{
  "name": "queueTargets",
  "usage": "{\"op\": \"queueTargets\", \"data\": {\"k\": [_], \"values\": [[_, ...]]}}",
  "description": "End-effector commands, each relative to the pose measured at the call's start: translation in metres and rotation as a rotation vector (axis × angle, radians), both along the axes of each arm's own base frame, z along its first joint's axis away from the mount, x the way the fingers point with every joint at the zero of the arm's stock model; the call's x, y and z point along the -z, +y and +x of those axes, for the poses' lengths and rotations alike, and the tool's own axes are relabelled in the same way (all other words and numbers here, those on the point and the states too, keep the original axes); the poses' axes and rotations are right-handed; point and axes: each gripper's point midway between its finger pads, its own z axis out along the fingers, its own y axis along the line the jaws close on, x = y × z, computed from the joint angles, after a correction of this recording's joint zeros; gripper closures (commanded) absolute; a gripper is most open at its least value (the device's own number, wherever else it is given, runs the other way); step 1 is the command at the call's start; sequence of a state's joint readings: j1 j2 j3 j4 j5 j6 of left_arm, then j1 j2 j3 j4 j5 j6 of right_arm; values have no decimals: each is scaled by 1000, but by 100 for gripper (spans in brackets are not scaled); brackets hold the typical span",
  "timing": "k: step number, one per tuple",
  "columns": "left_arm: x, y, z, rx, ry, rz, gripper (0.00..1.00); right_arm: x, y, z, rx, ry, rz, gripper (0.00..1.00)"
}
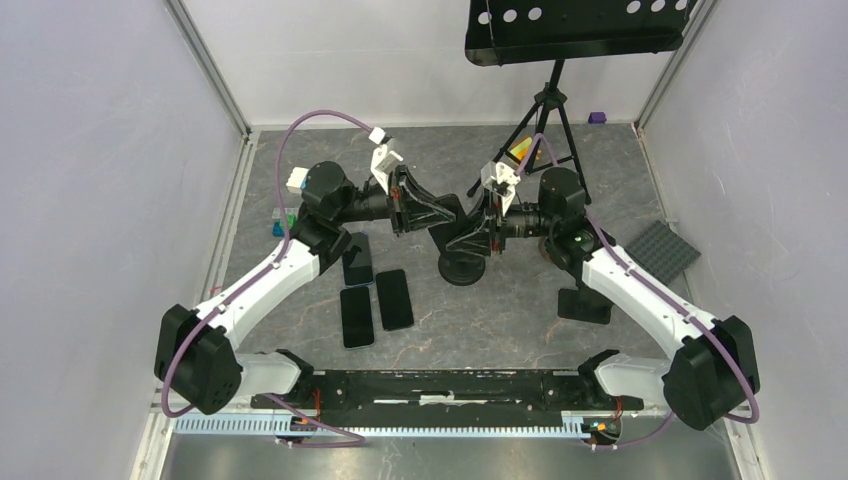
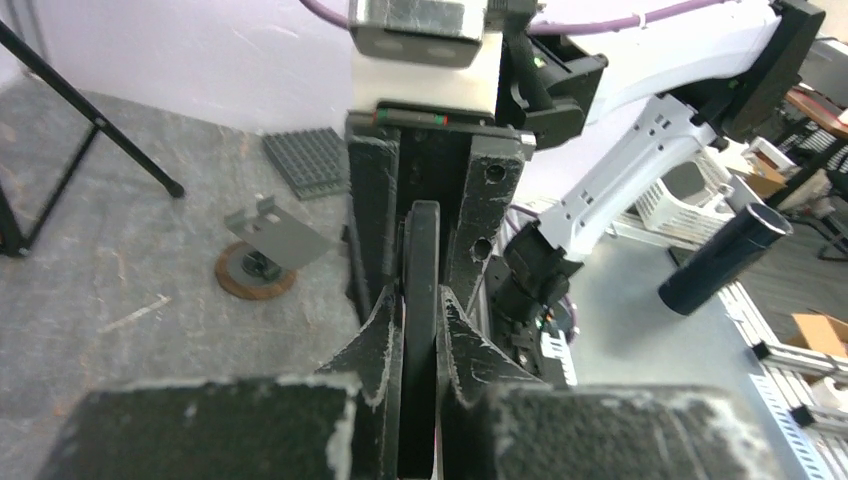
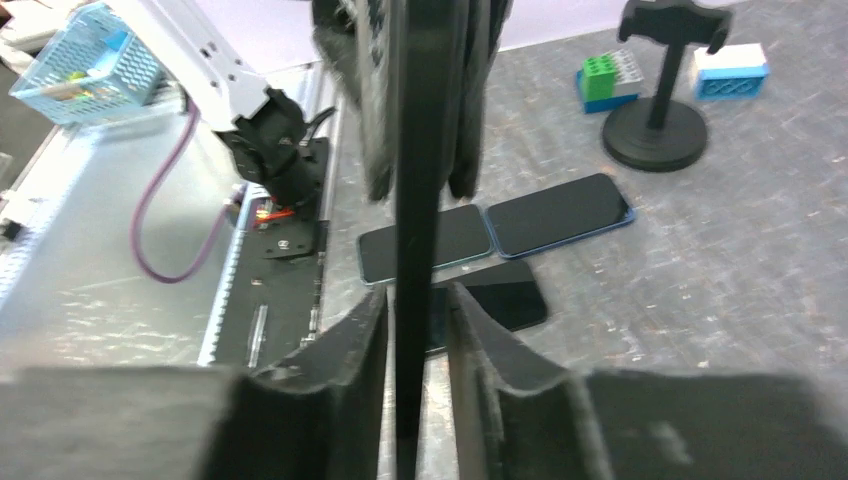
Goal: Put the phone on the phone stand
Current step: Adjust the phone.
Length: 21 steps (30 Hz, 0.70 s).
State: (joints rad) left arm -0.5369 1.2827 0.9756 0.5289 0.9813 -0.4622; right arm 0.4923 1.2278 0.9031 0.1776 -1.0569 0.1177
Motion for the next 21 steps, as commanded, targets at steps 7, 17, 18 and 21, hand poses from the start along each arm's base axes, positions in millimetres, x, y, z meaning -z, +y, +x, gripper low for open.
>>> {"op": "queueTargets", "data": {"k": [7,17,18,21], "values": [[-11,2,-17,53,-166,87,98,8,-20,21,112,-153,-92,12],[8,-6,-50,175,-265,192,98,59,-88,23,270,-248,-354,6],[11,-10,-54,192,-281,200,98,66,-92,22,272,-245,-373,6],[20,-19,-63,236,-306,217,98,83,-97,18,262,-234,-403,8]]}}
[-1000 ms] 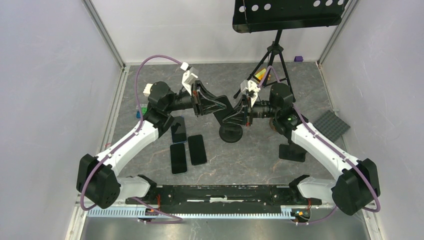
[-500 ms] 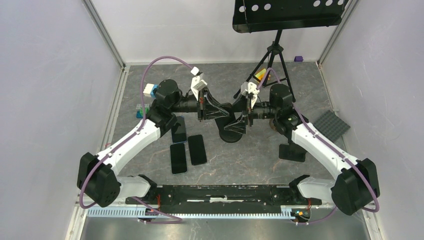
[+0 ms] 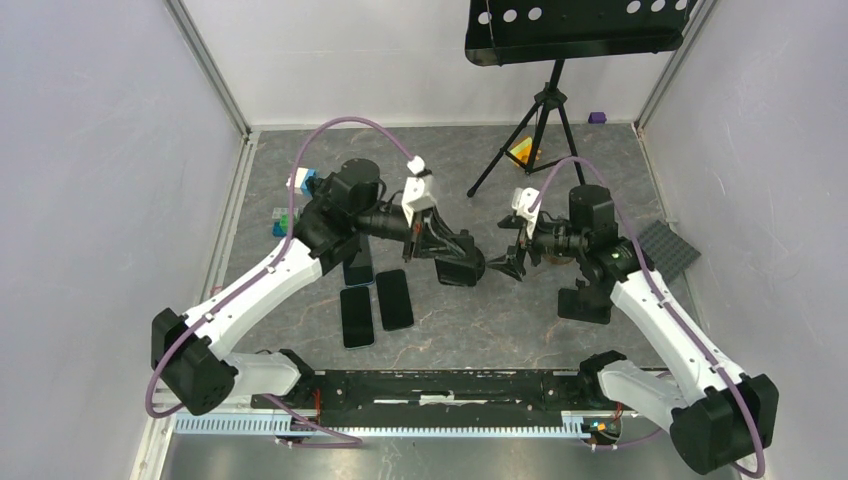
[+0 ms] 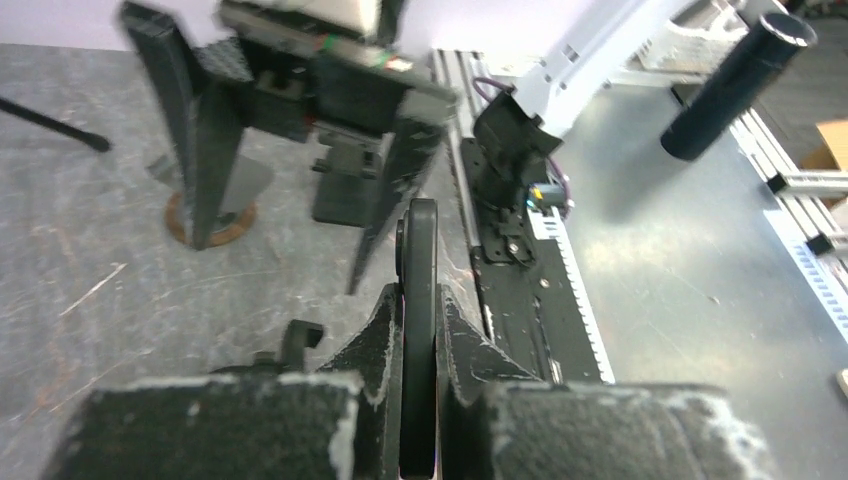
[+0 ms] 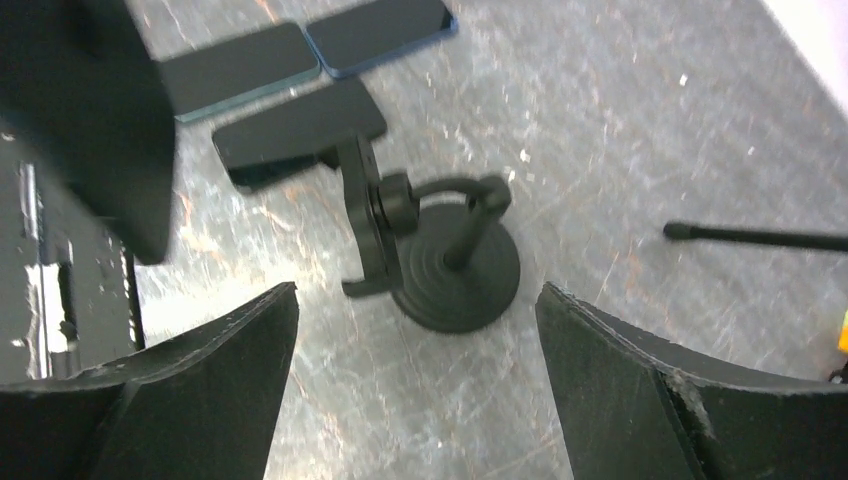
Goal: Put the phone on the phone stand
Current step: Adjust the phone.
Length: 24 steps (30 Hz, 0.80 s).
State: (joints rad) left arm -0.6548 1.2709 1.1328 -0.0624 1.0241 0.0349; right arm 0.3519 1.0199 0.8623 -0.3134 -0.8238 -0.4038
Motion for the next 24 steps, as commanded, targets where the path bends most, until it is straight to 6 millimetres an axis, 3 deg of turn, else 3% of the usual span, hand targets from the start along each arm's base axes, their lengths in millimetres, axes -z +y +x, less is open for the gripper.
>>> {"op": "queueTargets", "data": {"k": [1,7,12,16,24], "values": [[-8,-8,-21,105,-146,-5,98,43,-17,-3,14,27,-119,8],[4,-21,-18,131,-106,25,98,62,-9,-6,-57,85,-123,13],[11,-29,-13,140,-74,51,98,64,-3,-1,-77,91,-102,14],[13,-34,0,129,-185,53,98,64,2,0,-100,92,-82,14],[13,-27,-5,159,-233,80,98,61,10,3,-130,62,-43,20]]}}
